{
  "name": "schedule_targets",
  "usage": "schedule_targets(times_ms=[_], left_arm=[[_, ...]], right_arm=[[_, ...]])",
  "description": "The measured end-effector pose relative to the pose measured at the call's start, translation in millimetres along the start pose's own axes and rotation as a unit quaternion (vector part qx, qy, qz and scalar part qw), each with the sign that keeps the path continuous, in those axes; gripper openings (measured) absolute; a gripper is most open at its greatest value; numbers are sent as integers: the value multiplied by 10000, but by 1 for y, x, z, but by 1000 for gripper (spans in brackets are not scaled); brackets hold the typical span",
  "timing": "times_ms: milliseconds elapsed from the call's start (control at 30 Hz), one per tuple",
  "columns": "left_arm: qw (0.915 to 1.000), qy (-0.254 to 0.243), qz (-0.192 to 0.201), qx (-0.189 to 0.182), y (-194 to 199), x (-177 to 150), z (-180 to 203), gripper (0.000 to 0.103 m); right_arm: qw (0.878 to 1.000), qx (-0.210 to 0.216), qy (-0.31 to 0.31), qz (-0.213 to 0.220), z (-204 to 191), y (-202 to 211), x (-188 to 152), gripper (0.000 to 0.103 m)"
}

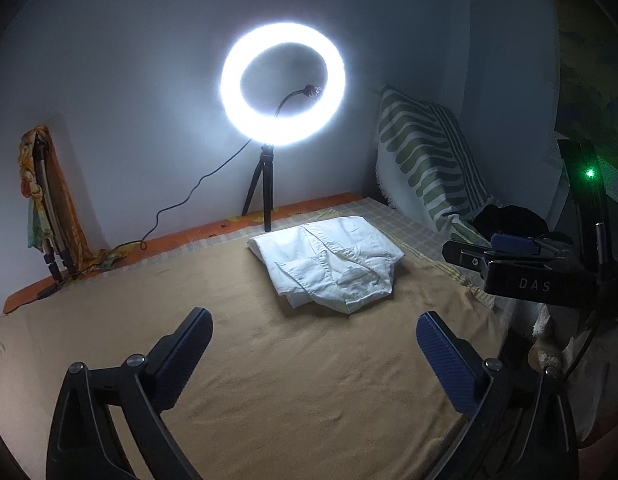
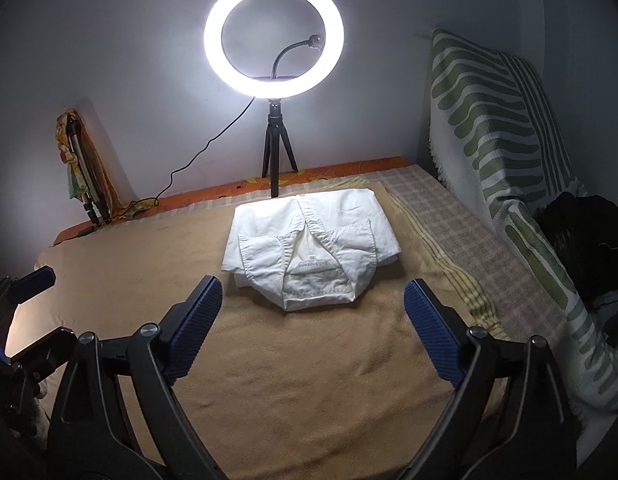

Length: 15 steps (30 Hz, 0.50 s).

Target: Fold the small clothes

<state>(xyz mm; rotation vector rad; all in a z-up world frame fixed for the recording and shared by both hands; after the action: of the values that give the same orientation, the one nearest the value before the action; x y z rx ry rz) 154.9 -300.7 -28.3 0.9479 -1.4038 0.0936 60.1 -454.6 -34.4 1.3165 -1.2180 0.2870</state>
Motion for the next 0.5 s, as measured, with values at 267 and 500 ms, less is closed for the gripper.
schedule_targets(times_ms=[267, 500], left_arm=[[9994, -36, -212, 278, 24, -24, 13, 103], [9985, 274, -293, 371, 38, -37, 11, 103]], right_arm=[[9994, -217, 54, 255, -12, 27, -21, 98], [9987, -234, -108, 441, -16, 50, -33, 100]])
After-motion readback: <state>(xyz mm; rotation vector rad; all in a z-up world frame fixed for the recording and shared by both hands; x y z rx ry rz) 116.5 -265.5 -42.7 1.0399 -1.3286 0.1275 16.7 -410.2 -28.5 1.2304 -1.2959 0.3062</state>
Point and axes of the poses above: each gripper's, at about its wrist camera, not at the fingertips, and y roughly against the way its jaws point, z to its right, x to its top, the point moved 3 cm from there along -y, roughly the way its jaws point, and after that the axes turned 14 degrees about -y, right-handed, at the moved point
